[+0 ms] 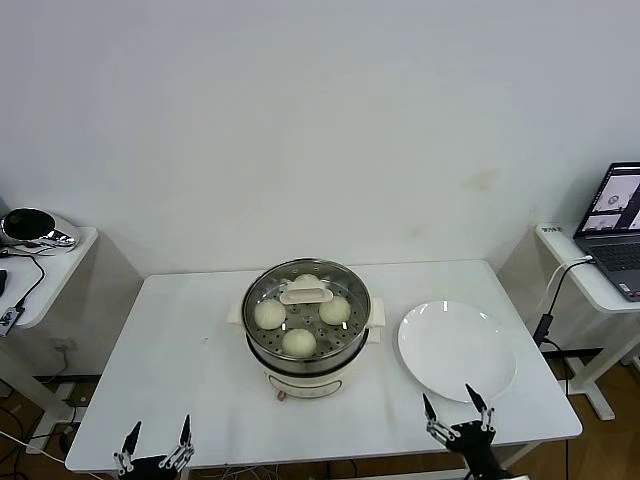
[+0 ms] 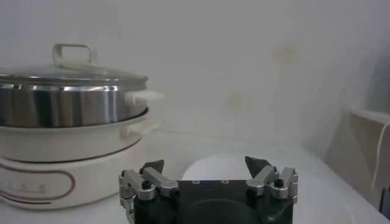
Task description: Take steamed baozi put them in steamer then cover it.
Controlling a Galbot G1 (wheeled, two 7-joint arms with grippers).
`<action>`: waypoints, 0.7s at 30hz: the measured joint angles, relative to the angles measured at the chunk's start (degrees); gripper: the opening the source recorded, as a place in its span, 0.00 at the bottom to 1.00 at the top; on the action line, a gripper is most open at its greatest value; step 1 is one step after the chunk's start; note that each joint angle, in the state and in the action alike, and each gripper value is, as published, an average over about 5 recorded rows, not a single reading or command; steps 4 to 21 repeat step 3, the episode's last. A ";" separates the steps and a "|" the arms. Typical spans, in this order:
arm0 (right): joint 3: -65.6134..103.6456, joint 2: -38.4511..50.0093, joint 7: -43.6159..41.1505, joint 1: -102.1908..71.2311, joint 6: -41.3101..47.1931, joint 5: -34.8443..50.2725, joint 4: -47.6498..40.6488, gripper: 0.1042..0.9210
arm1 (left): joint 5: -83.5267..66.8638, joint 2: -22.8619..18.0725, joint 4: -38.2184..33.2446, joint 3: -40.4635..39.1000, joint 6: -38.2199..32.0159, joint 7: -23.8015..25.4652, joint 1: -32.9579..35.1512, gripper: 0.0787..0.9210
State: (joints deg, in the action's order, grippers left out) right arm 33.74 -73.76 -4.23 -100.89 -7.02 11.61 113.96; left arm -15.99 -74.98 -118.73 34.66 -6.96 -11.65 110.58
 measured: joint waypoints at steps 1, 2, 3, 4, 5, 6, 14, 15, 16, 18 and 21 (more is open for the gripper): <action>-0.08 0.02 0.05 -0.11 0.13 0.12 0.14 0.88 | -0.07 -0.02 0.13 -0.10 0.01 0.11 0.12 0.88; -0.13 0.03 0.08 -0.17 0.20 0.18 0.22 0.88 | -0.09 -0.02 0.21 -0.16 0.01 0.17 0.18 0.88; -0.16 0.05 0.10 -0.21 0.25 0.24 0.28 0.88 | -0.10 -0.04 0.28 -0.23 0.01 0.22 0.22 0.88; -0.16 0.05 0.10 -0.21 0.25 0.24 0.28 0.88 | -0.10 -0.04 0.28 -0.23 0.01 0.22 0.22 0.88; -0.16 0.05 0.10 -0.21 0.25 0.24 0.28 0.88 | -0.10 -0.04 0.28 -0.23 0.01 0.22 0.22 0.88; -0.16 0.05 0.10 -0.21 0.25 0.24 0.28 0.88 | -0.10 -0.04 0.28 -0.23 0.01 0.22 0.22 0.88; -0.16 0.05 0.10 -0.21 0.25 0.24 0.28 0.88 | -0.10 -0.04 0.28 -0.23 0.01 0.22 0.22 0.88; -0.16 0.05 0.10 -0.21 0.25 0.24 0.28 0.88 | -0.10 -0.04 0.28 -0.23 0.01 0.22 0.22 0.88; -0.16 0.05 0.10 -0.21 0.25 0.24 0.28 0.88 | -0.10 -0.04 0.28 -0.23 0.01 0.22 0.22 0.88; -0.16 0.05 0.10 -0.21 0.25 0.24 0.28 0.88 | -0.10 -0.04 0.28 -0.23 0.01 0.22 0.22 0.88; -0.16 0.05 0.10 -0.21 0.25 0.24 0.28 0.88 | -0.10 -0.04 0.28 -0.23 0.01 0.22 0.22 0.88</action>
